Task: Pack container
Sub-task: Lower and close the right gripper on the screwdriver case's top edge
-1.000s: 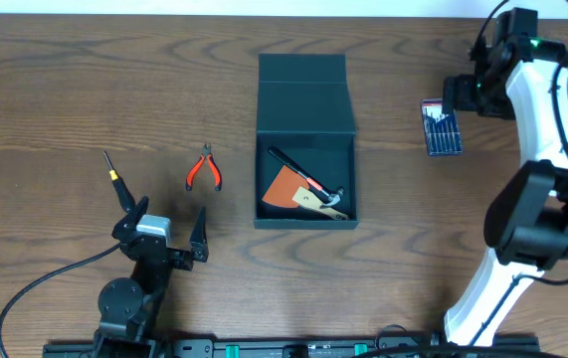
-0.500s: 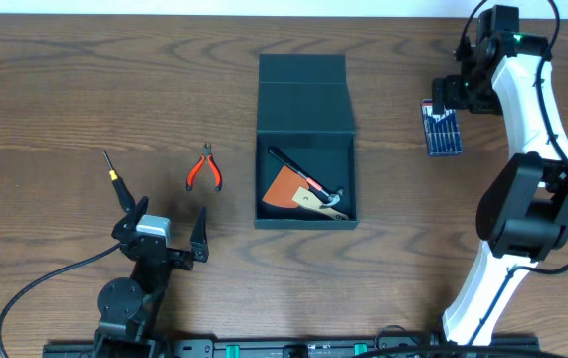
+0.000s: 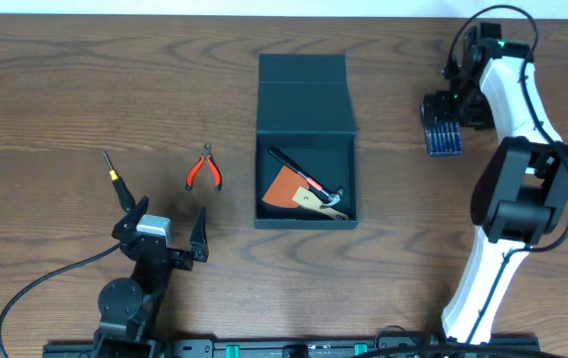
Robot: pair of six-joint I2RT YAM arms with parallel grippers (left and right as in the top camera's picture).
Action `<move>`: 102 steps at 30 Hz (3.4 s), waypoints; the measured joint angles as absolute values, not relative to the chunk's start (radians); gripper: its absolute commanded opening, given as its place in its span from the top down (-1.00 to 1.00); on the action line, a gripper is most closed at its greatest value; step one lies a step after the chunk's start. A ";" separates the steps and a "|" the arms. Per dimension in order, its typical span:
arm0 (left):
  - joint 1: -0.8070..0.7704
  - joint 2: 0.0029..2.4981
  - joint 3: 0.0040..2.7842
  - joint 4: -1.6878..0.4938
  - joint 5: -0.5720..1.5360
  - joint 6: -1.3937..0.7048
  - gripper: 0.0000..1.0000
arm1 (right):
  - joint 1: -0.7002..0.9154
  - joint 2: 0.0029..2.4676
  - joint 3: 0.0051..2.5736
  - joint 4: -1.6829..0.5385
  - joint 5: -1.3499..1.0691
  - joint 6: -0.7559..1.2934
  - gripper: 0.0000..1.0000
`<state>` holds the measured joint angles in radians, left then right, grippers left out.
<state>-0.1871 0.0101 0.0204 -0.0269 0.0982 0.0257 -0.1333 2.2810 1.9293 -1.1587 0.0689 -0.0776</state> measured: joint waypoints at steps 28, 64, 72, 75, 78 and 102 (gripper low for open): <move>-0.187 0.010 0.020 -0.027 0.098 0.026 -0.97 | -0.133 2.334 1.951 -1.139 0.066 -0.091 -0.85; -0.187 0.010 0.020 -0.027 0.098 0.026 -0.97 | -0.092 2.420 2.046 -1.160 0.063 -0.121 -0.88; -0.187 0.010 0.020 -0.027 0.098 0.026 -0.97 | -0.100 2.442 2.053 -1.164 0.056 -0.125 -0.89; -0.187 0.010 0.020 -0.027 0.098 0.026 -0.97 | -0.105 2.442 2.053 -1.163 0.056 -0.125 -0.89; -0.187 0.010 0.020 -0.027 0.098 0.026 -0.97 | -0.112 2.442 2.053 -1.164 0.055 -0.125 -0.87; -0.187 0.010 0.020 -0.027 0.098 0.026 -0.97 | -0.112 2.444 2.053 -1.171 0.030 -0.133 -0.73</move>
<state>-0.1875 0.0101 0.0204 -0.0269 0.0982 0.0257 -0.1120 2.4439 2.0525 -1.1706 0.0296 -0.1326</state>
